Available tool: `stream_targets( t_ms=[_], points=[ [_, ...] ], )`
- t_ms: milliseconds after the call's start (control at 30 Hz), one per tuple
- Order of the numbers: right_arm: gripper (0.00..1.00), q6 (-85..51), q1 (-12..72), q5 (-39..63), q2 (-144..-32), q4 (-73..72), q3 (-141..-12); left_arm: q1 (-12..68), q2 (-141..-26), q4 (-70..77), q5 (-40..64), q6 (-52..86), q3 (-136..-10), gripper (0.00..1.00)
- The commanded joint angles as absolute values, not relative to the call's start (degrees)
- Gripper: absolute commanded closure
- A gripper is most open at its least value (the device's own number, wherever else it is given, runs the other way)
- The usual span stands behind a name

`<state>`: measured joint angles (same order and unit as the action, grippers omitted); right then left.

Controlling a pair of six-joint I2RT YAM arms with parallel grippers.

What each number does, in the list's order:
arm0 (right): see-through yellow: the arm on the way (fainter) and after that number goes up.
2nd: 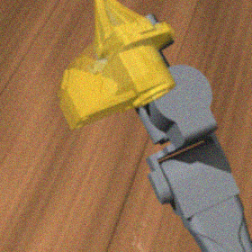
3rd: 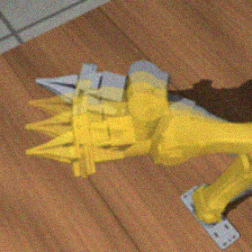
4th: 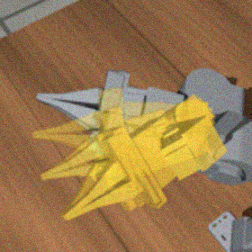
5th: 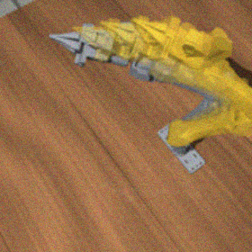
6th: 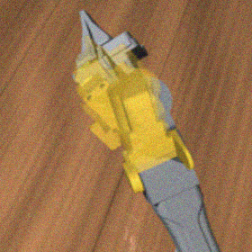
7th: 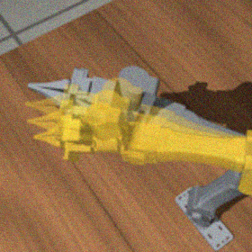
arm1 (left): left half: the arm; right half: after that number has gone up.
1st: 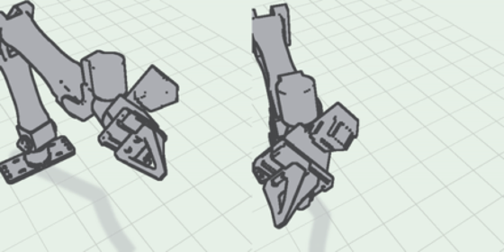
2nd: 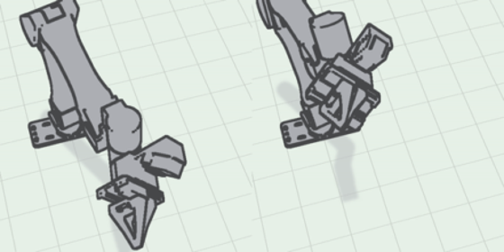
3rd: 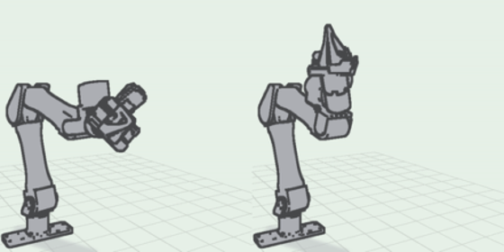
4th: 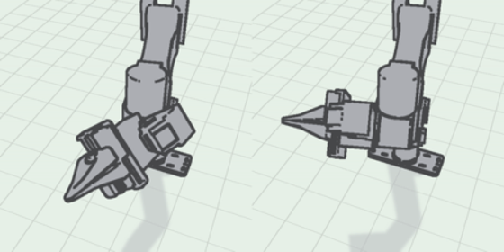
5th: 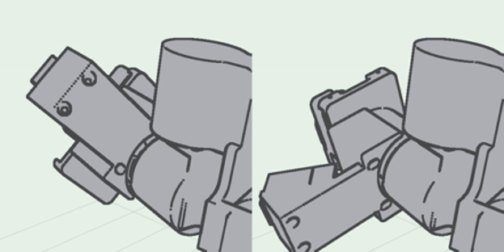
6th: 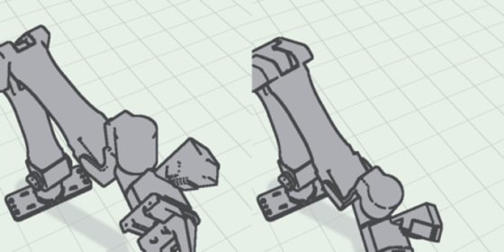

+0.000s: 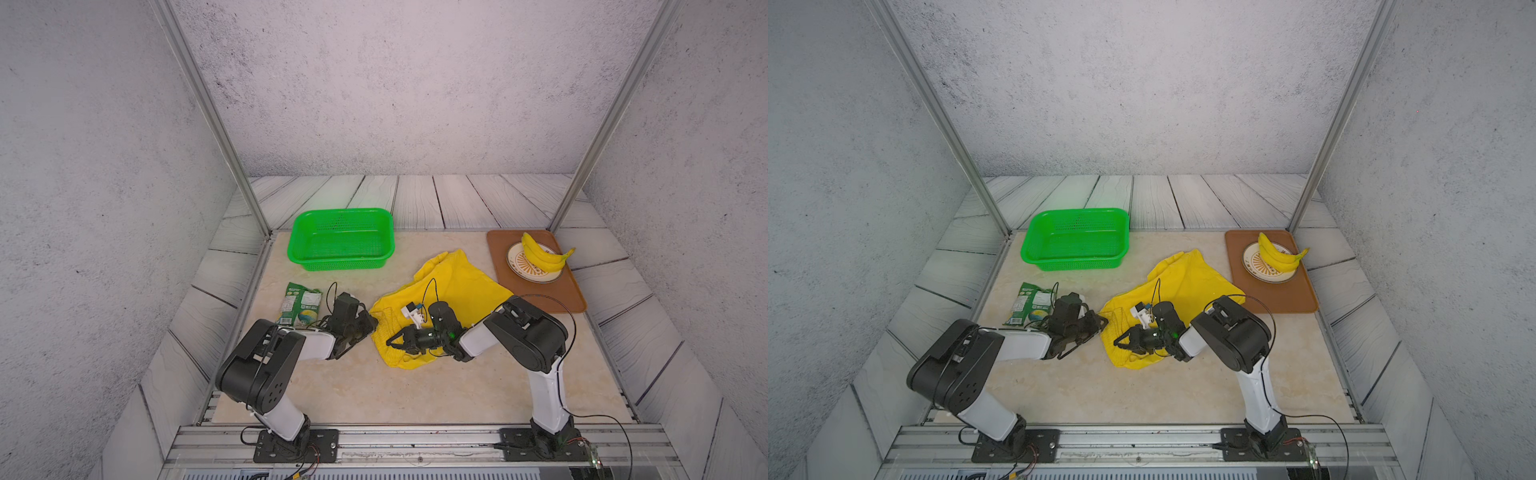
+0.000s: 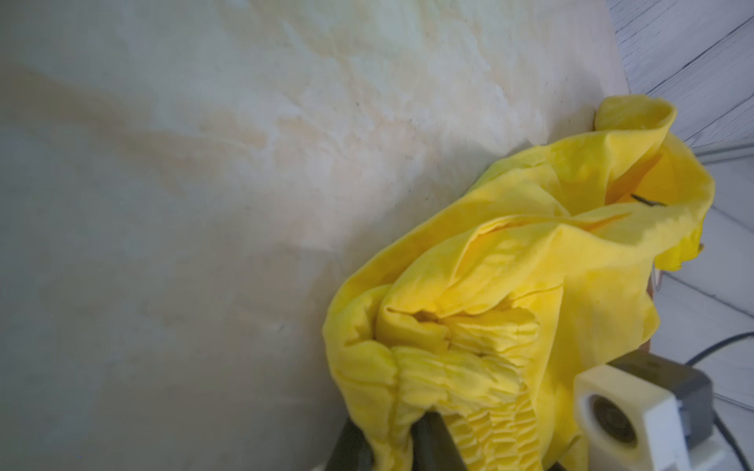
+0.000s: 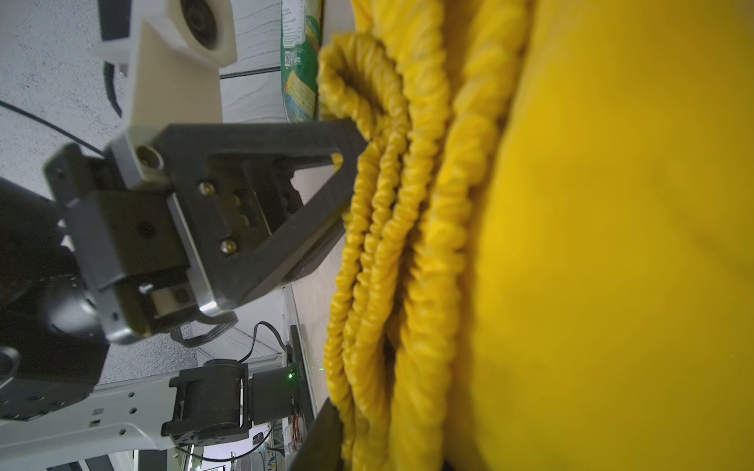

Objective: Roll up the shorts
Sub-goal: Roll the shorts at the center of the board.

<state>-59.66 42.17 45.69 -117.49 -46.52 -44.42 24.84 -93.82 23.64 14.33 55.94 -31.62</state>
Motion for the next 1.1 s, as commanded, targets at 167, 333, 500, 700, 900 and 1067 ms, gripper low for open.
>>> stream_targets(
  t_ms=[167, 333, 500, 700, 900, 1067],
  points=[
    [0.56, -39.23, 42.54, 33.29, -105.69, -0.55, -46.01, 24.96, -94.21, 11.96, 8.53, 55.10, -32.14, 1.00],
    [0.52, -31.35, 43.17, 15.70, -94.36, 18.91, -48.59, 24.96, -89.92, 8.58, 7.74, 54.93, -31.24, 1.00],
    [0.44, -25.29, 50.75, -2.49, -85.91, 27.81, -52.49, 24.96, -86.64, 6.80, 8.01, 57.30, -29.98, 1.00],
    [0.33, -18.61, 64.93, -18.60, -87.42, 26.66, -57.56, 25.05, -84.12, 4.88, 8.74, 59.76, -29.78, 1.00],
    [0.30, -11.17, 72.50, -25.21, -93.37, 22.16, -61.47, 25.04, -83.77, 4.11, 9.91, 60.70, -30.08, 1.00],
    [0.30, -7.10, 75.35, -28.87, -99.18, 21.41, -65.55, 25.04, -83.80, 4.66, 10.93, 61.83, -30.17, 1.00]
  ],
)
